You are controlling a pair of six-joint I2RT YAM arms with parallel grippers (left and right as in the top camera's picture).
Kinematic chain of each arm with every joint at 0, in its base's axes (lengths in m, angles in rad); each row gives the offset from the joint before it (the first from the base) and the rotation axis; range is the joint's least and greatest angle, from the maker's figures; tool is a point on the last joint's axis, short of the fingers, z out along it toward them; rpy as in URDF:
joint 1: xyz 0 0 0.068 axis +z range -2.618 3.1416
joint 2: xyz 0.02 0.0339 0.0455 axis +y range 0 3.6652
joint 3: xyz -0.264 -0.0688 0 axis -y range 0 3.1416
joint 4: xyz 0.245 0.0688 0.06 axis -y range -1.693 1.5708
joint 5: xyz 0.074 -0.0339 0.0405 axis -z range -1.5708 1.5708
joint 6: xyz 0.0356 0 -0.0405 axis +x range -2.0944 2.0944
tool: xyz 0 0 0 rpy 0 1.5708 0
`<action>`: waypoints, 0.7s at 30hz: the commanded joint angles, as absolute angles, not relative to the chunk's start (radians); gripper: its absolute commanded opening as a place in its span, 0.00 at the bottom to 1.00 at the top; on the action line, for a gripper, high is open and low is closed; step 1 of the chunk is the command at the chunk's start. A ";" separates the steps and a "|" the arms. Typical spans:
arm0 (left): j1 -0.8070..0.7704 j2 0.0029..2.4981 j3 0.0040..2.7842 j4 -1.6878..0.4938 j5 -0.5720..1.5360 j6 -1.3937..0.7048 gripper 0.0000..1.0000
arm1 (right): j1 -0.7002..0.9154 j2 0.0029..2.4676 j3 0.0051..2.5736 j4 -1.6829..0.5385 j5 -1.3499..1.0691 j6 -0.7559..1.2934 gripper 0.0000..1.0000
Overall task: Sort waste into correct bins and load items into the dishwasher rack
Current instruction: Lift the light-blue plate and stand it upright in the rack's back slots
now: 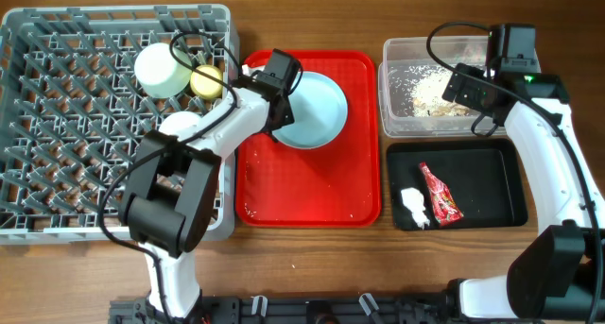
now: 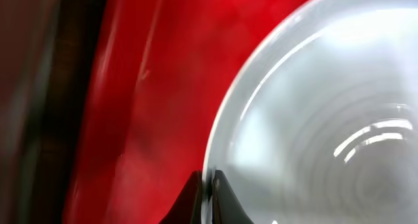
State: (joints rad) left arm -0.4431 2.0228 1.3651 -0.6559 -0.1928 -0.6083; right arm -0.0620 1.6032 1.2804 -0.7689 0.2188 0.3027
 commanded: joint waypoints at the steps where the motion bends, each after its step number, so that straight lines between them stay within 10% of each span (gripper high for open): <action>1: -0.441 1.856 1.397 -0.736 -0.281 -0.607 0.04 | -0.064 1.614 1.289 -0.766 0.236 0.315 0.99; 10: -0.413 1.402 1.402 -0.956 -1.110 -0.445 0.04 | -0.064 1.614 1.289 -0.766 0.236 0.315 1.00; 21: 0.051 1.478 1.387 -0.887 -1.246 -0.328 0.04 | -0.064 1.614 1.289 -0.766 0.236 0.315 1.00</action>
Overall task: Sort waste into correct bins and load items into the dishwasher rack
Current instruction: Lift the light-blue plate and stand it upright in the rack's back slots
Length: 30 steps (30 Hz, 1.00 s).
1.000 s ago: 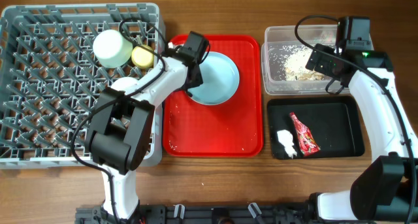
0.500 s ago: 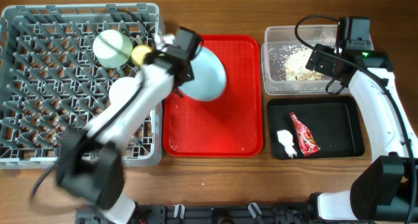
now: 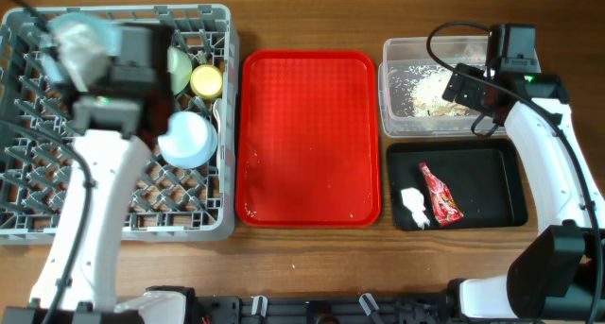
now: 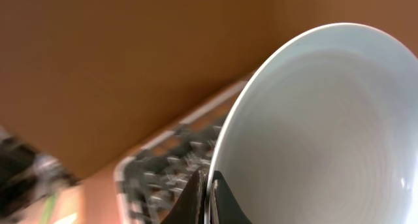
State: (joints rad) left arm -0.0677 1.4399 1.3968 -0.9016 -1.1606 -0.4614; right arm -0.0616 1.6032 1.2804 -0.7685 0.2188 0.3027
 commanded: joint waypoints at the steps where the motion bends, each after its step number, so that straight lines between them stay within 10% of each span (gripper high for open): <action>1: 0.083 1.488 1.387 -0.888 -1.227 -0.317 0.04 | -0.064 1.614 1.289 -0.766 0.236 0.315 1.00; 30: -0.173 1.817 1.383 -0.633 -1.281 0.612 0.04 | -0.064 1.614 1.289 -0.766 0.236 0.315 1.00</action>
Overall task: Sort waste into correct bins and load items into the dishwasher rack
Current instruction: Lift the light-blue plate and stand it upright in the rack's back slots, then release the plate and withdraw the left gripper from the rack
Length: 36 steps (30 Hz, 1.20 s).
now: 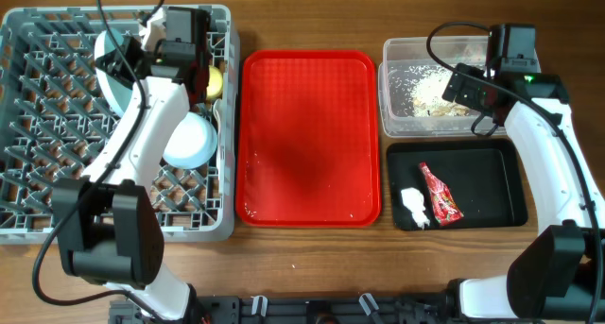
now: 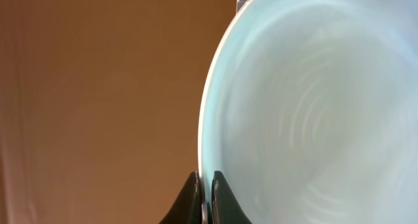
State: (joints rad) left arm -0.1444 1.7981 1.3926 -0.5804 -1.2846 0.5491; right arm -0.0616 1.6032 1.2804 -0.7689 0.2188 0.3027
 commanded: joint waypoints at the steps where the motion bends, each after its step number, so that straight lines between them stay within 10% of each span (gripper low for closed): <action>1: -0.184 1.817 1.379 -0.647 -1.281 0.593 0.04 | -0.064 1.614 1.289 -0.766 0.236 0.315 1.00; 9: -0.253 1.817 1.378 -0.743 -1.261 0.407 0.28 | -0.064 1.614 1.289 -0.766 0.236 0.315 1.00; 13: -0.279 1.816 1.378 -0.741 -1.264 0.407 0.82 | -0.064 1.614 1.289 -0.766 0.236 0.315 1.00; 17: -0.322 1.795 1.384 -0.640 -1.329 0.329 1.00 | -0.064 1.614 1.289 -0.766 0.236 0.315 0.99; 22: -0.391 1.708 1.408 -0.540 -1.207 0.133 0.99 | -0.064 1.614 1.289 -0.766 0.236 0.315 1.00; 30: -0.477 1.599 1.404 -0.746 -0.491 -0.237 0.24 | -0.064 1.614 1.289 -0.766 0.236 0.315 1.00; 36: -0.418 1.684 1.338 -0.810 -0.270 -0.401 0.25 | -0.064 1.614 1.289 -0.766 0.236 0.315 1.00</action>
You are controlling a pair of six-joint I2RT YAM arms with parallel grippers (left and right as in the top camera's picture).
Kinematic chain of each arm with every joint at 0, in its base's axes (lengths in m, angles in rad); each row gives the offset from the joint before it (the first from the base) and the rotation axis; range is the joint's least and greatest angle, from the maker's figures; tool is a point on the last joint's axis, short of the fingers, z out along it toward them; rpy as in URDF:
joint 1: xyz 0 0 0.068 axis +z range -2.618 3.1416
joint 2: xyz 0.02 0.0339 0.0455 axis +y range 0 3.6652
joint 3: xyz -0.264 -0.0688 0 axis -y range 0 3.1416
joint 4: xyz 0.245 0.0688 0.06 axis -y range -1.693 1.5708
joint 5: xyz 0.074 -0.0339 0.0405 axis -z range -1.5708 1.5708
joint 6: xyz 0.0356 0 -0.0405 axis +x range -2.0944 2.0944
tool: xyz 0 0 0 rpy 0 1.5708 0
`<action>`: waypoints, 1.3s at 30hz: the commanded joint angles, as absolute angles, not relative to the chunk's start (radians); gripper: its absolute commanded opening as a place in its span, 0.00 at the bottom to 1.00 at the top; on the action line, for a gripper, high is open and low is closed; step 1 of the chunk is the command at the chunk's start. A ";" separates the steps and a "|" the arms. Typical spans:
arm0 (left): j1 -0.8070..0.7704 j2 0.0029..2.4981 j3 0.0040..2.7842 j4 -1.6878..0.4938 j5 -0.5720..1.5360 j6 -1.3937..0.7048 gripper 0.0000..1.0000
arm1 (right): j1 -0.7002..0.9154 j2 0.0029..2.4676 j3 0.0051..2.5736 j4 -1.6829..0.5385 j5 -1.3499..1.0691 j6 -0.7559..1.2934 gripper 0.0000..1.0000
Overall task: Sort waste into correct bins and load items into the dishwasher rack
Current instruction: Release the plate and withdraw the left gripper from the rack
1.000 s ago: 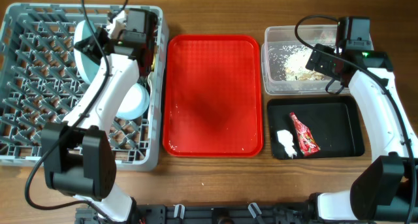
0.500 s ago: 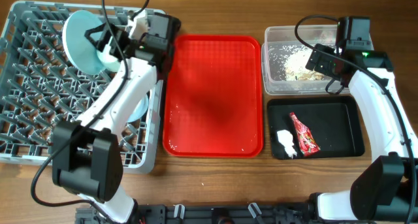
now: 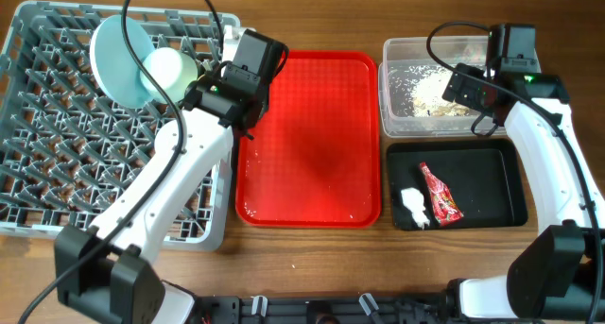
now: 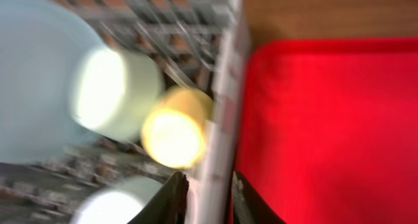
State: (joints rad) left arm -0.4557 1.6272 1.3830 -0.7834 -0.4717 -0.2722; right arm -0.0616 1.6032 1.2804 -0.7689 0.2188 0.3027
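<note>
The pale blue plate (image 3: 118, 45) (image 4: 32, 74) stands on edge in the far part of the grey dishwasher rack (image 3: 76, 173), with a white cup (image 3: 168, 67) (image 4: 111, 93) beside it. In the blurred left wrist view a yellow cup (image 4: 176, 126) and a white bowl (image 4: 111, 208) also sit in the rack. My left gripper (image 3: 244, 74) (image 4: 209, 201) is open over the rack's right wall (image 4: 215, 152), holding nothing. My right gripper (image 3: 463, 86) hangs over the clear food-waste container (image 3: 425, 126); its jaws cannot be made out.
The red tray (image 3: 307, 173) (image 4: 326, 119) lies bare between the rack and the bins. The black bin (image 3: 492, 182) holds a red wrapper (image 3: 440, 194) and a white crumpled scrap (image 3: 414, 206). The rack sits slightly turned on the wooden table.
The left gripper has let go of the plate, which now stands in the rack. The gripper has moved right to the rack's right wall and is open. The rack has turned a little.
My left gripper was shut on the plate's rim on the red tray. Then the plate was off the tray and over the rack, then held on edge at the rack's far side. Now it stands there, released. The right arm has stayed over the clear container.
</note>
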 commanded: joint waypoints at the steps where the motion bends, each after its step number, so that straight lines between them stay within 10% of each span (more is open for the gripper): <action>1: -0.406 1.698 1.333 -0.828 -0.238 -0.400 0.26 | -0.064 1.614 1.289 -0.766 0.236 0.315 1.00; 39: -0.209 1.684 1.275 -0.805 -0.101 -0.345 0.29 | -0.064 1.614 1.289 -0.766 0.236 0.315 1.00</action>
State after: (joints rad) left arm -0.2138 1.6096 1.2675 -0.7956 -0.0849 -0.3561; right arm -0.0620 1.6032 1.2804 -0.7689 0.2188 0.3027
